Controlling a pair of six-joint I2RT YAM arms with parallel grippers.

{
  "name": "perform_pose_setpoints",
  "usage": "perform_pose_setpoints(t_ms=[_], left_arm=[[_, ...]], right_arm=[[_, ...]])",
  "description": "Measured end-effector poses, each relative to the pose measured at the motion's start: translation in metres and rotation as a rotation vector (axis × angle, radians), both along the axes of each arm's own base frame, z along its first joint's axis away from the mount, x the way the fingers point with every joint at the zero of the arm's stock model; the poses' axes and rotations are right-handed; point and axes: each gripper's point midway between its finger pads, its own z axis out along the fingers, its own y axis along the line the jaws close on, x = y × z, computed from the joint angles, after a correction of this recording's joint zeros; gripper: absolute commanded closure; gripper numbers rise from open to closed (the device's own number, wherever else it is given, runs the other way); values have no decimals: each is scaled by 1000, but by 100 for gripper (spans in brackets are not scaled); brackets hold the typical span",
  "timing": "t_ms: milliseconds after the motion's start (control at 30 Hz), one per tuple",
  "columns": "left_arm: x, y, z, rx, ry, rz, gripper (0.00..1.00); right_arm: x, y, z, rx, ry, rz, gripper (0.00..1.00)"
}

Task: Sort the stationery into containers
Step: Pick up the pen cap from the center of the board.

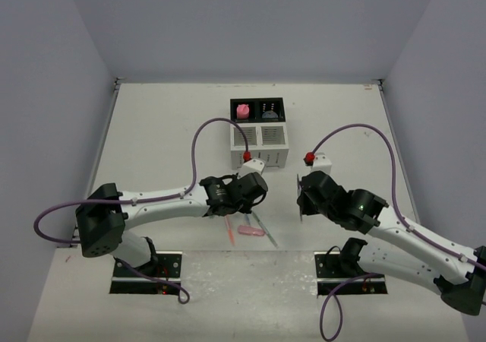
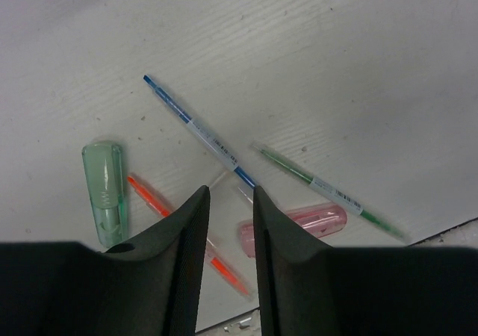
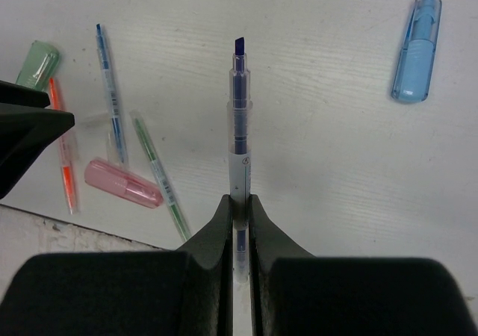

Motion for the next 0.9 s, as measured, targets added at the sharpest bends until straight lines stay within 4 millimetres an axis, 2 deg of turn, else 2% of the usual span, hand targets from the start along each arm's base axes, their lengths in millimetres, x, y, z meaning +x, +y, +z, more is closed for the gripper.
perform_pose_setpoints(t_ms=[100,200,300,533,633,767,900], left_arm=[[-2,1,-3,17,9,-13,68],[-3,0,3,-2,2,-21,69],[-2,2,10,-16,-6,-9,73],[-8,11,6,-22,37,82,80],[-11,8,5,-67,61,150,87],[-15,2,1,-117,95,230,81],[-21,-2,-13,-109,129,273,79]], right_arm=[[-1,-2,-1,3,-2,1,100],[-2,-2,0,9,-7,1,100],[-2,-2,0,9,-7,5,100],[-1,-1,0,12,-8,6,100],[-2,-1,-1,13,-9,7,100],[-2,-1,-1,13,-9,7,100],[-2,-1,-1,16,-10,10,100]])
